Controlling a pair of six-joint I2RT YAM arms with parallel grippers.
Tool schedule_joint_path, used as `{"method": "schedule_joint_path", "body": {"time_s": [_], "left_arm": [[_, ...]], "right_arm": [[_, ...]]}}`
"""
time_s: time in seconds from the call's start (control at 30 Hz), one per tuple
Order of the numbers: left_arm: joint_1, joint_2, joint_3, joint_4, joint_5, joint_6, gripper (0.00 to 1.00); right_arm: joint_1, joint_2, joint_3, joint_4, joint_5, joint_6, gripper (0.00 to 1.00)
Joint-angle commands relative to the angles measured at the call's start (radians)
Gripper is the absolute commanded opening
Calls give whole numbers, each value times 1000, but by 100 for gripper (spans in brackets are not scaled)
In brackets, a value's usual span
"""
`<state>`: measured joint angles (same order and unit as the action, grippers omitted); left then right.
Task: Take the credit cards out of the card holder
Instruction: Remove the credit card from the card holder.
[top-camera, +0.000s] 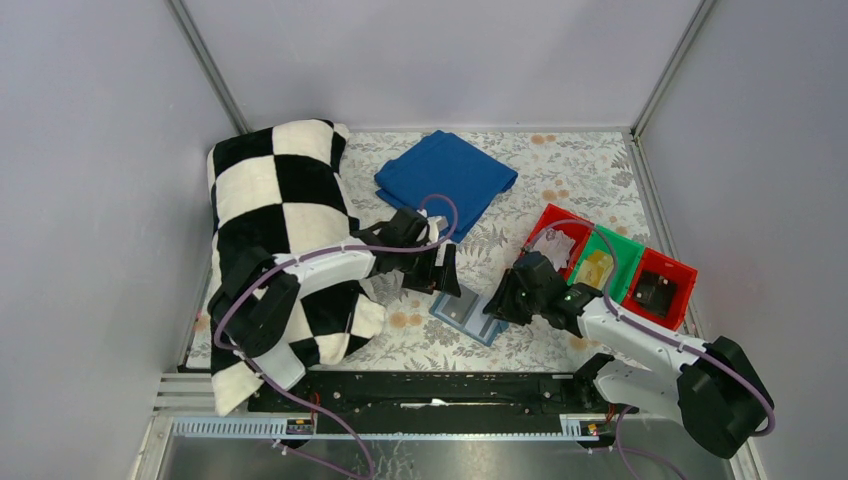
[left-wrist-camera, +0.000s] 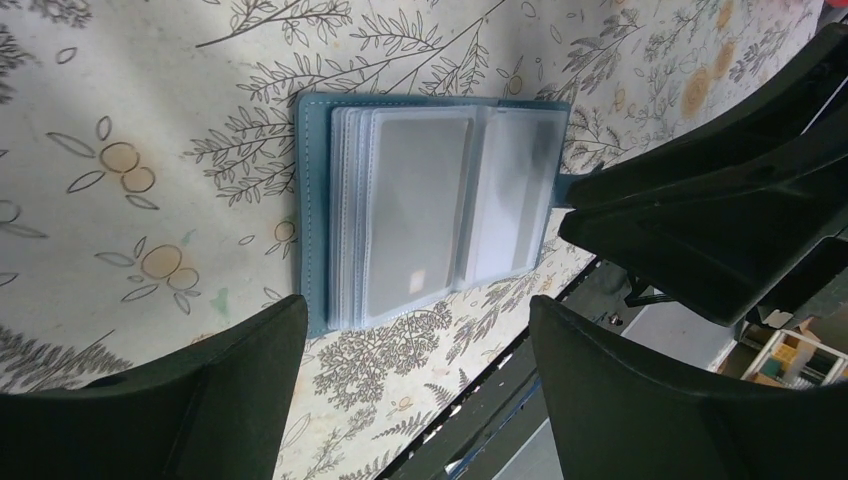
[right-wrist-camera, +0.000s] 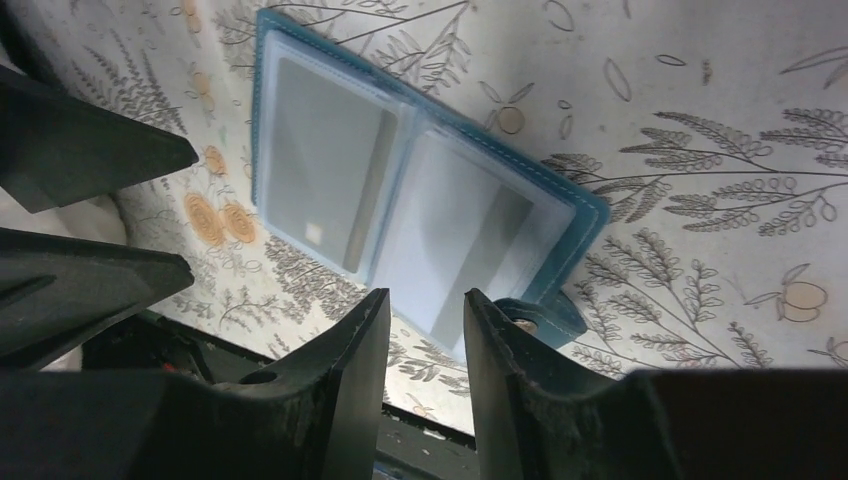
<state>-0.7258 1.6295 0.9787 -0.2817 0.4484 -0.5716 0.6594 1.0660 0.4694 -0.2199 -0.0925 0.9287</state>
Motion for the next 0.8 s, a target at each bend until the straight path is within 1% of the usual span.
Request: {"method": "schedule_joint_path", "body": {"time_s": [0.0, 0.07, 0.3, 0.57, 0.67, 0.77], "left_arm": [[-10, 33, 2, 97, 48, -26, 86], [-15, 52, 2, 119, 61, -35, 86], [-37, 116, 43, 142, 69, -42, 86], [-41, 137, 48, 155, 105, -49, 86], [-40, 133, 36, 179, 148, -62, 85], [-41, 106, 15, 233, 226, -96, 85]], "right_arm": [[6, 11, -30, -30, 85, -9, 41], [7, 21, -44, -39, 110, -19, 41], [8, 32, -75, -9, 94, 5, 41], [6, 62, -97, 32, 94, 8, 41], [6, 77, -100, 47, 94, 7, 41], [6, 88, -105, 62, 94, 8, 41]]}}
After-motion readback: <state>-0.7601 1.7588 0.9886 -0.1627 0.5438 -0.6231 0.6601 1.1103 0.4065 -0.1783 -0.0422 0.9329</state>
